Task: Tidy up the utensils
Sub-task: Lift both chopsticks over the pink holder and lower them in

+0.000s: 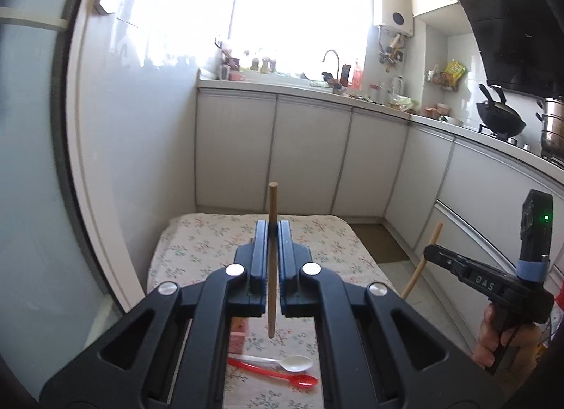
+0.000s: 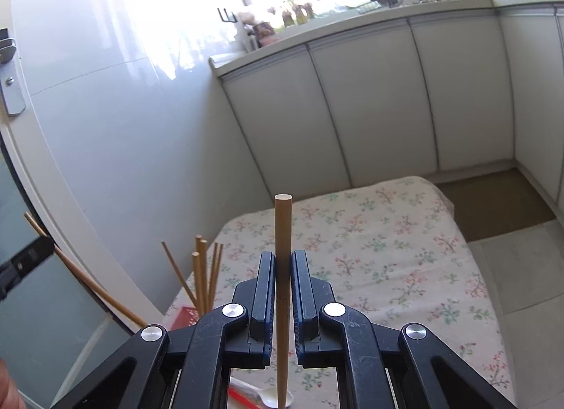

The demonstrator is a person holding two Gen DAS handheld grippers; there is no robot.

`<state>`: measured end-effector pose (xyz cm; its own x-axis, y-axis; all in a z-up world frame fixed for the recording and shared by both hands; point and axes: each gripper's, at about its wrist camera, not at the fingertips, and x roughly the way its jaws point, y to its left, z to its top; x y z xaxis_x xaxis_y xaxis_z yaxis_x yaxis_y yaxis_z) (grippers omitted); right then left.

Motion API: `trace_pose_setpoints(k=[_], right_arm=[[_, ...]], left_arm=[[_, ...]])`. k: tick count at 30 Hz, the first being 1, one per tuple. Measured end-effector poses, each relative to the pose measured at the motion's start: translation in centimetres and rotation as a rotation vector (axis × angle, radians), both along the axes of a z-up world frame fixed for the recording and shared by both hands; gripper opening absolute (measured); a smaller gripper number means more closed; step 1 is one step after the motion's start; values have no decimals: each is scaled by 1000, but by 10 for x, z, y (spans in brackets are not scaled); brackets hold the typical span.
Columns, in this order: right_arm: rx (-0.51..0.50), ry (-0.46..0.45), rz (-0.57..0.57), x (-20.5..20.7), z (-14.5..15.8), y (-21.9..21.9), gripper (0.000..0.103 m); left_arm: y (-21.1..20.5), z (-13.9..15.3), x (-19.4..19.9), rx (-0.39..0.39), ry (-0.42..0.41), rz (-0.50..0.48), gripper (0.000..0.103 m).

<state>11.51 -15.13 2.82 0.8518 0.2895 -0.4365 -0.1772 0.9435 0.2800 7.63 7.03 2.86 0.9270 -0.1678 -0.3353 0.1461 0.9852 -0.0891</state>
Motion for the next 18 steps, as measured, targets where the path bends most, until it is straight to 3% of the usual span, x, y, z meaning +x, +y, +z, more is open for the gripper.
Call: trace_pose_setpoints(k=[2,7,11,18], right_arm=[[-1,11,10,3,-3,6,7],[-11,32,19,10,-12,14,7],[-17,33,21,11,-16,16,7],[-23,42,16,13,-20,15,7]], left_arm=[[4,-4,9,34,-14,53,6],[4,-31,50,111,20,78,6],[-12,-39,61,267,-72,110,7],[-22,-32,63,334,-120,126,6]])
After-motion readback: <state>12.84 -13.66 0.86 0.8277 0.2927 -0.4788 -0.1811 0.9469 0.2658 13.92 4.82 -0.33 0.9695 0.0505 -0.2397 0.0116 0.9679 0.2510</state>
